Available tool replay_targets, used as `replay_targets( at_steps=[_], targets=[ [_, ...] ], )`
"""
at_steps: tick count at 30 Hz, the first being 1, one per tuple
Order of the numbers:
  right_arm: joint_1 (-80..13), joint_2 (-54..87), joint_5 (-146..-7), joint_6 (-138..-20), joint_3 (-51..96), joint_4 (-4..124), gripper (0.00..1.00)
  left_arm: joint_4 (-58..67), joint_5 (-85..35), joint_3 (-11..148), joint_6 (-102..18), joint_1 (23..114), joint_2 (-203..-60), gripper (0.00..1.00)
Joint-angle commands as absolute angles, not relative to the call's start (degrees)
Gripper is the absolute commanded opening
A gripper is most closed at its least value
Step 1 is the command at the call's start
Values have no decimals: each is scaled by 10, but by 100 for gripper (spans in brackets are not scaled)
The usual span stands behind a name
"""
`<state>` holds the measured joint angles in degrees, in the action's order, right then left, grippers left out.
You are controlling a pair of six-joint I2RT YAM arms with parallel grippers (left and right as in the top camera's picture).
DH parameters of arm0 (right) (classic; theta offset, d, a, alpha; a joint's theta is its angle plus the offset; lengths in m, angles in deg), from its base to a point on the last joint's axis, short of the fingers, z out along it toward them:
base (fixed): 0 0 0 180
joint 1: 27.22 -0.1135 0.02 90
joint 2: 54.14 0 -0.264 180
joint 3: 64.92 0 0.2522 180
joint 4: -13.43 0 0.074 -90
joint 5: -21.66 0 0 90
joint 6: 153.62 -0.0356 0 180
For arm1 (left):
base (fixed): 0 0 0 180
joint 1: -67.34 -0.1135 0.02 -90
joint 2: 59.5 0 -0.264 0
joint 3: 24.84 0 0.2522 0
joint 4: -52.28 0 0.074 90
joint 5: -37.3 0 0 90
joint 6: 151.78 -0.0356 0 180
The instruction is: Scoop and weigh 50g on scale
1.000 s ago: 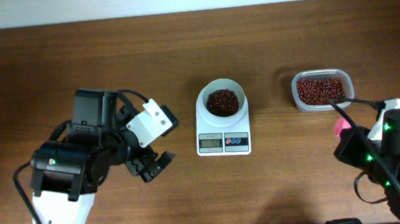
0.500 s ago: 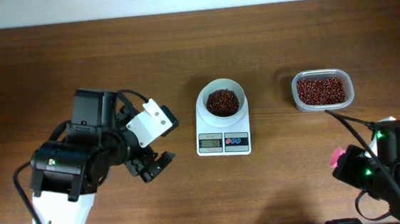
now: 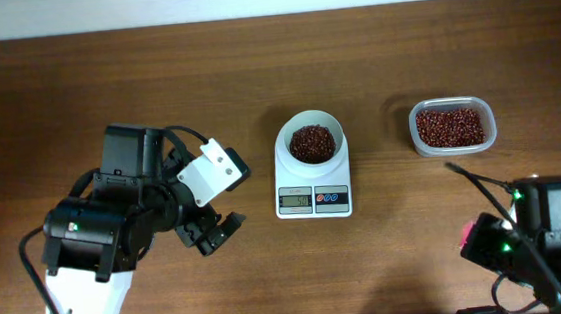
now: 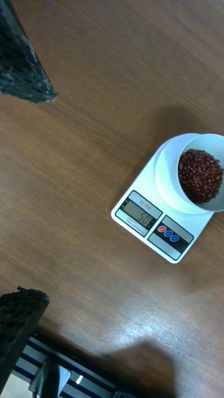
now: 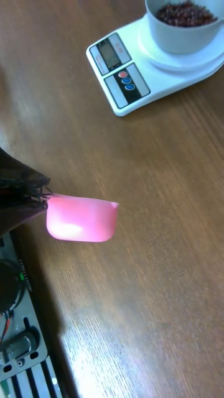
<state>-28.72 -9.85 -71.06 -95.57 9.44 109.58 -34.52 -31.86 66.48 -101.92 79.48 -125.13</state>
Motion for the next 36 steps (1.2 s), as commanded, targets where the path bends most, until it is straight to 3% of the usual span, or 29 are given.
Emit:
replay_targets(
  at_steps=[1,12,17,36],
  targets=[
    [-291,-147,-714,-961,92,1090,4,-345,-311,661,-1030,792,-1249,99],
    [-291,-347,-714,-972,82,1082,4,-345,-311,661,-1030,792,-1249,99],
    [-291,-351,-716,-1035,52,1079,4,-345,-311,661,-1030,792,-1249,99],
    [-291,-351,-742,-1035,22,1045,4,-345,-311,661,-1030,792,-1249,99]
  ],
)
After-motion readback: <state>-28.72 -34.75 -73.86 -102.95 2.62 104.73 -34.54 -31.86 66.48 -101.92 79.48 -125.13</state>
